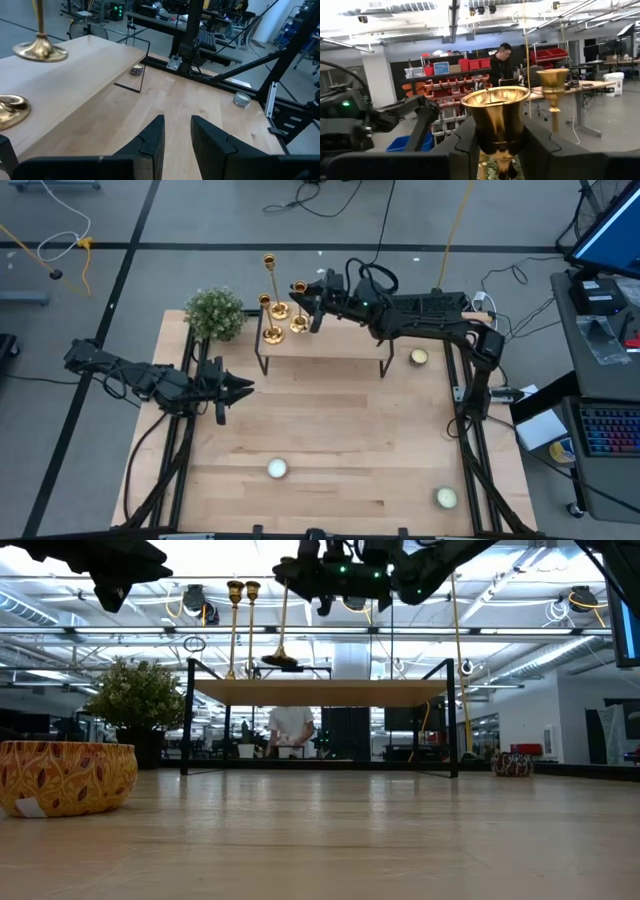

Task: Pick & Place candle stick holders
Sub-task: Put the gold candle holder on the shelf

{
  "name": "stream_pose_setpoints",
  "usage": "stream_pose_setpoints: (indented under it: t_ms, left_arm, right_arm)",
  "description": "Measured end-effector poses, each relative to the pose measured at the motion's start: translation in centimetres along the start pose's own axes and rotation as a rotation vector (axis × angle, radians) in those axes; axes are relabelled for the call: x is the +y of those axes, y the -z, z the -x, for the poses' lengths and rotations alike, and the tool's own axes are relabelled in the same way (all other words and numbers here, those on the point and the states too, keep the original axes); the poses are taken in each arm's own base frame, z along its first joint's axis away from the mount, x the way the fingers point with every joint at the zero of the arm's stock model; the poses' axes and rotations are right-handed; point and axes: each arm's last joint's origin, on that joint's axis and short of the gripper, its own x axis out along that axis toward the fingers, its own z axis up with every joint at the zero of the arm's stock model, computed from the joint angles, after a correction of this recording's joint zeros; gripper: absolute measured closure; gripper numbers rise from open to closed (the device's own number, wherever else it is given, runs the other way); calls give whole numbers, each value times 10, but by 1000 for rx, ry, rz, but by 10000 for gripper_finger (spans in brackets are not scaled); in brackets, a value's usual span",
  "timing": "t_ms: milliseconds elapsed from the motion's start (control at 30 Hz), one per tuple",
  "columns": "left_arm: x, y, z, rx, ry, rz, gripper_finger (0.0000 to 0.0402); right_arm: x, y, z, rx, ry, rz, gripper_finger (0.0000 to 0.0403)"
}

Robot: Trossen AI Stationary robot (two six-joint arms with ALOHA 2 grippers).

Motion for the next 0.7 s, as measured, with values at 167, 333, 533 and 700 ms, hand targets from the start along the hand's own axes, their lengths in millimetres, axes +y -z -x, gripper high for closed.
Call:
stream_pose_setpoints:
  t_ms: [167,333,533,700]
  left_arm:
    - [0,0,0,-4,-10,-4,309]
    - [1,0,0,-12,-29,-2,309]
    - [1,0,0,-13,-31,5,309]
    - [1,0,0,-13,-31,7,309]
  right_arm:
    - [-10,9,-1,-22,-4,-27,312]
    - [-16,13,-2,-19,4,-40,312]
    - [-15,11,-1,-28,3,-26,312]
    - [-16,13,-1,-15,5,-23,312]
